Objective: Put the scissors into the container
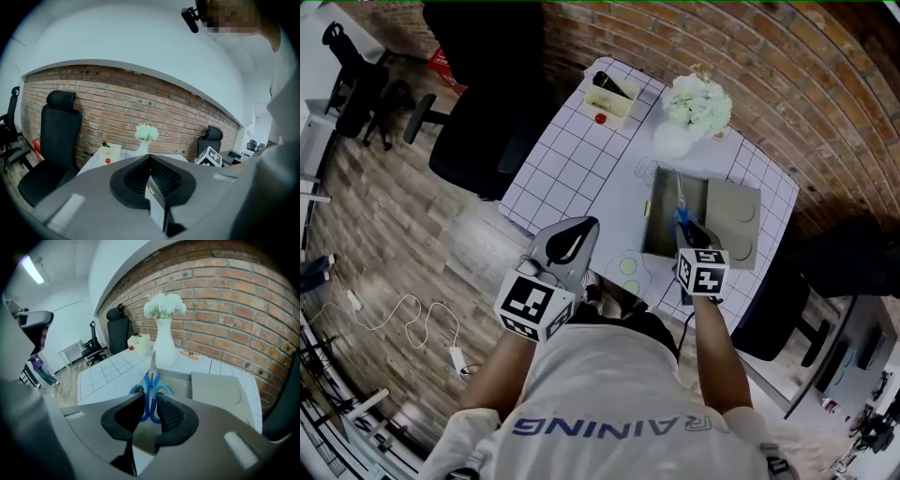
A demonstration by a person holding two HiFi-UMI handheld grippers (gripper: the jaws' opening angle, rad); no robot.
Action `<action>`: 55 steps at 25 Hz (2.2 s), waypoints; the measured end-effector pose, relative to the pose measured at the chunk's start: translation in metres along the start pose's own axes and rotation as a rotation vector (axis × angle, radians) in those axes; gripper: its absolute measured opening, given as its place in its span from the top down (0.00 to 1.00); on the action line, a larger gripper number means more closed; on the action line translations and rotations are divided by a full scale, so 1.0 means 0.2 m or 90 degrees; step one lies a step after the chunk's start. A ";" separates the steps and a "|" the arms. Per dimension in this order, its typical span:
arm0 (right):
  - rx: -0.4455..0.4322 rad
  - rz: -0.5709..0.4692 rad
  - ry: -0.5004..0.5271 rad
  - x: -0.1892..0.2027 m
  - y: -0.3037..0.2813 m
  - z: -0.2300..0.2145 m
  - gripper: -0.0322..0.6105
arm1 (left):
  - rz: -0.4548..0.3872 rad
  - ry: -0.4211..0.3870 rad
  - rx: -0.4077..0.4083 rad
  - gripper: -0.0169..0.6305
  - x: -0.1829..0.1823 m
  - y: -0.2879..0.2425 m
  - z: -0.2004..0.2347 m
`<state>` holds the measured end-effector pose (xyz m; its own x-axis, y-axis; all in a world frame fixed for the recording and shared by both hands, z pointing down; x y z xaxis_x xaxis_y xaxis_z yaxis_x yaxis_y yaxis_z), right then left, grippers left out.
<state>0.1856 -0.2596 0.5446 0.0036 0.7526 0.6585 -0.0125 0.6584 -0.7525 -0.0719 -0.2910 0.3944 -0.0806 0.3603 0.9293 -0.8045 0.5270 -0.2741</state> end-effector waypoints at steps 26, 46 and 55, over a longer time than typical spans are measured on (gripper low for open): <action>0.011 0.200 0.050 0.15 -0.30 0.08 0.78 | -0.001 0.022 -0.016 0.98 0.04 0.04 0.11; 0.057 -0.342 -0.012 -0.53 0.85 -0.11 0.93 | -0.066 -0.048 0.057 0.98 -0.25 -0.13 0.03; 0.086 -0.400 -0.037 -0.46 1.02 -0.15 0.93 | -0.060 -0.065 0.094 0.98 -0.26 -0.13 -0.08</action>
<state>0.2137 -0.1931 0.3299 -0.0033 0.2194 0.9756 -0.1520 0.9642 -0.2173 -0.0374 -0.3108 0.3490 -0.0541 0.2312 0.9714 -0.8884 0.4330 -0.1525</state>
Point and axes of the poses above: the fingertips, and each gripper's own axes: y backward along the fingers, z to its left, x out of its underside, the point moved 6 cm from there along y, backward along the fingers, and after that the axes turned 5 degrees about x, right-handed, at the moved point
